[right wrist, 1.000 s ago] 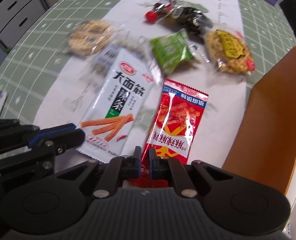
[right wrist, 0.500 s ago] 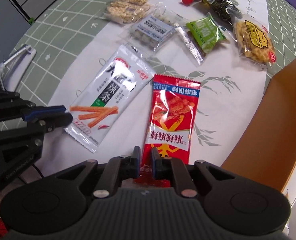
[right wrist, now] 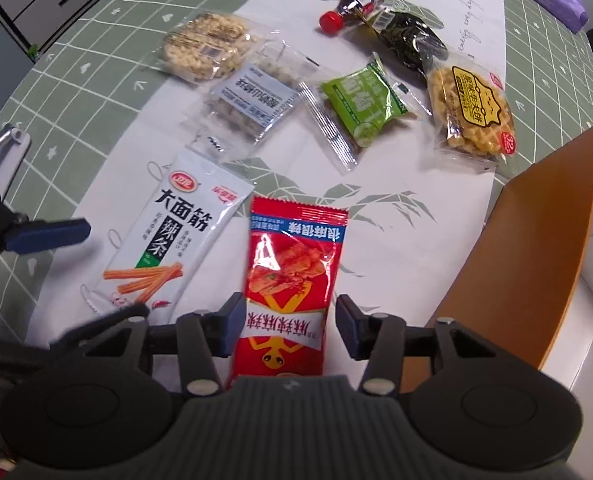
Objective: Organize snacks
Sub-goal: 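Lift both packets and carry them toward the orange box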
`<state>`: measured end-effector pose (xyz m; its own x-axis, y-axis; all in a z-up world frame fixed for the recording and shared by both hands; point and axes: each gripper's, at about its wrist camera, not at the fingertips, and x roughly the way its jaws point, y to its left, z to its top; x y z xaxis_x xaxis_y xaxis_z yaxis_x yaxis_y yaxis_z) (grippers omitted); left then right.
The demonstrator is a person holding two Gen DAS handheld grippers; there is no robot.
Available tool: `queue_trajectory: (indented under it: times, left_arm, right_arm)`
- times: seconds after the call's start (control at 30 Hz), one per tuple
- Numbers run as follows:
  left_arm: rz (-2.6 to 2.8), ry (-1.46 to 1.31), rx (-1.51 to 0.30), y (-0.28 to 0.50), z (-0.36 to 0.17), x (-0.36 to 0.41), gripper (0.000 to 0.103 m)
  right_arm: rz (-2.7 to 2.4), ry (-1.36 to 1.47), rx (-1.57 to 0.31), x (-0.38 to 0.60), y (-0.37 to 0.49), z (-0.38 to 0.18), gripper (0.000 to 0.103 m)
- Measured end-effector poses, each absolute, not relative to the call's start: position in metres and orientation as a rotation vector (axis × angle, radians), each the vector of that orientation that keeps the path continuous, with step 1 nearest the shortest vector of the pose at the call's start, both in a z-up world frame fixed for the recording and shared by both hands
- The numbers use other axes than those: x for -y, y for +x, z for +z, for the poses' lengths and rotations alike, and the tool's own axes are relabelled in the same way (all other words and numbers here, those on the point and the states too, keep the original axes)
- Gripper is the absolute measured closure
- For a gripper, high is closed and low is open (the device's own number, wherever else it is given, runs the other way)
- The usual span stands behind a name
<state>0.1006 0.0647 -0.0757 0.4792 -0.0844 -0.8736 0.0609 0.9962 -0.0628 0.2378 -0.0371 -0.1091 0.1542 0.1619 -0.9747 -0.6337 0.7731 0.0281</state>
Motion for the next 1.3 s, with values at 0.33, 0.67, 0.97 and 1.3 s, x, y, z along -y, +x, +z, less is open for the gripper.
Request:
queue_trajectory:
  times: [0.33, 0.67, 0.97, 1.3]
  left_arm:
    - [-0.031, -0.063, -1.093, 0.117, -0.092, -0.071, 0.021]
    - [-0.042, -0.051, -1.083, 0.125, -0.102, -0.064, 0.015]
    - [-0.028, 0.006, -1.058, 0.129, -0.105, -0.064, 0.014]
    - [-0.041, 0.021, -1.043, 0.128, -0.106, -0.062, 0.021]
  right_arm:
    - [0.569, -0.363, -1.350, 0.029, 0.246, -0.124, 0.042]
    - [0.563, -0.395, -1.328, 0.026, 0.248, -0.133, 0.034]
    - [0.506, -0.375, -1.350, 0.033, 0.262, -0.137, 0.024]
    - [0.528, -0.392, -1.324, 0.030, 0.252, -0.133, 0.040]
